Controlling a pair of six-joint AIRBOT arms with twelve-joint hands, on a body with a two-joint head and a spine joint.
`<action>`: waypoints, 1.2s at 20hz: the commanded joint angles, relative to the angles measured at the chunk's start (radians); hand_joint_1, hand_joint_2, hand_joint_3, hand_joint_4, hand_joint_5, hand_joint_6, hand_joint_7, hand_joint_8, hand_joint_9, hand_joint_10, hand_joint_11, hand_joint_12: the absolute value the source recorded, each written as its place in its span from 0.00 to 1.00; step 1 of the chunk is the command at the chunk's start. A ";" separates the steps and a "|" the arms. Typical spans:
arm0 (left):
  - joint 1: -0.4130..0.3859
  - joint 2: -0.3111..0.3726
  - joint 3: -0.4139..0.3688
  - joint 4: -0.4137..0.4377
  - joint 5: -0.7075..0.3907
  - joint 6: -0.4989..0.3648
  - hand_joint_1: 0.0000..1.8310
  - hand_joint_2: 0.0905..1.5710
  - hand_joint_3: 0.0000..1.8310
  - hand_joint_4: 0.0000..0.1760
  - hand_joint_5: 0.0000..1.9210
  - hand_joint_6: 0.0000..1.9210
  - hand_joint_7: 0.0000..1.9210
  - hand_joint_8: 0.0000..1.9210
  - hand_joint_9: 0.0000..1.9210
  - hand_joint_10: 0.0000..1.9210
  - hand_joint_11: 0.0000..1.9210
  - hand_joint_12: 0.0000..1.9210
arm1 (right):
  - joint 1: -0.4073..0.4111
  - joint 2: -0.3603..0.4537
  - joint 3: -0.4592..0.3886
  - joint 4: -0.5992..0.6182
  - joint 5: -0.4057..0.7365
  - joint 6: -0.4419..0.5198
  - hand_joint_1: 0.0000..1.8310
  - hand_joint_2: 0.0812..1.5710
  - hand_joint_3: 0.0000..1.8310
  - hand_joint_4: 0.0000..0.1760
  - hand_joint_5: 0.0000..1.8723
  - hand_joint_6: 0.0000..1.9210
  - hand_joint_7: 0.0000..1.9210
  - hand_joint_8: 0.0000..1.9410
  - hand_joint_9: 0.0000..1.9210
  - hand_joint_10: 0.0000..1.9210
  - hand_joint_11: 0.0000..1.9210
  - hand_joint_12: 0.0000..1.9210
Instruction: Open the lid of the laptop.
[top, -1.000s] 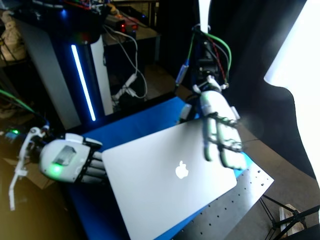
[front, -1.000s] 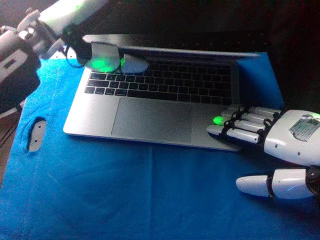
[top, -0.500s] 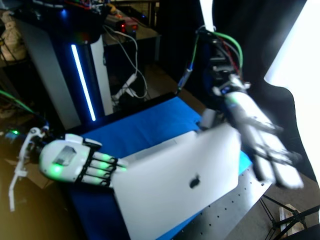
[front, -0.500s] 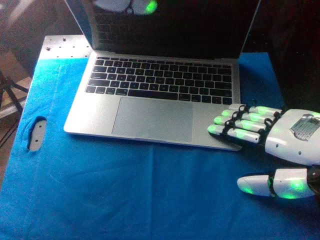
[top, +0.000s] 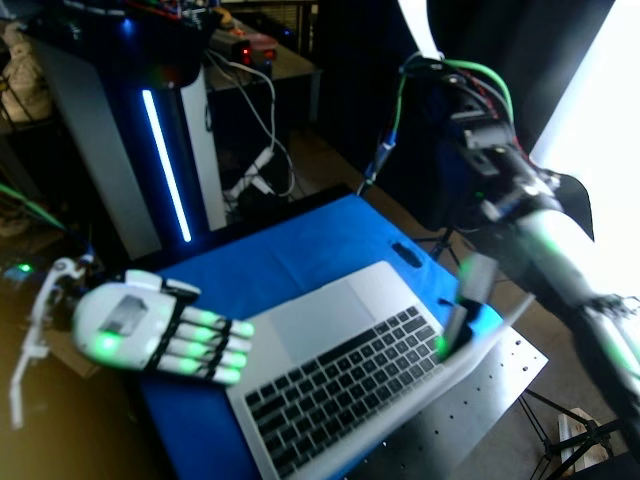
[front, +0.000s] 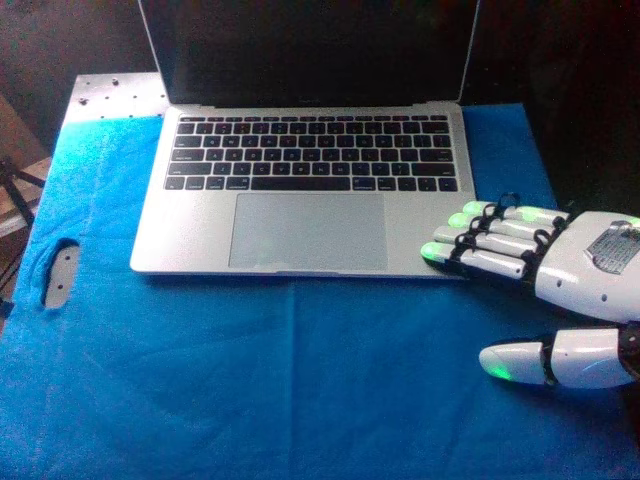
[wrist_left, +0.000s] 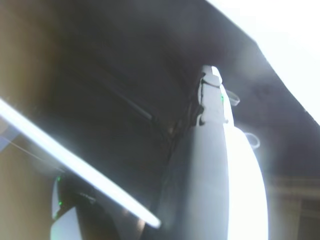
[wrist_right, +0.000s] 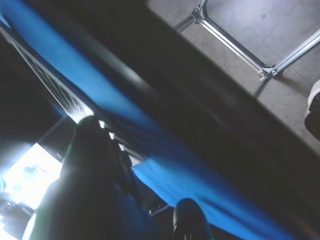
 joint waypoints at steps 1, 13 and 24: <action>-0.013 0.005 0.034 0.001 -0.020 0.008 0.48 0.60 0.00 1.00 0.00 0.00 0.00 0.00 0.00 0.00 0.00 0.00 | 0.004 -0.009 -0.006 -0.026 0.046 0.012 0.00 0.84 0.00 0.00 0.01 0.00 0.00 0.00 0.00 0.00 0.00 0.00; -0.094 -0.054 0.185 0.055 0.119 0.076 0.45 0.62 0.00 1.00 0.00 0.00 0.00 0.00 0.00 0.00 0.00 0.00 | 0.022 -0.041 0.015 -0.053 0.047 0.032 0.00 0.84 0.00 0.00 0.01 0.00 0.00 0.00 0.00 0.00 0.00 0.00; 0.014 0.139 -0.118 -0.016 -0.155 -0.009 0.40 0.62 0.00 1.00 0.00 0.00 0.00 0.00 0.00 0.00 0.00 0.00 | 0.028 -0.043 0.019 -0.018 0.062 0.055 0.00 0.85 0.00 0.00 0.01 0.00 0.00 0.00 0.00 0.00 0.00 0.00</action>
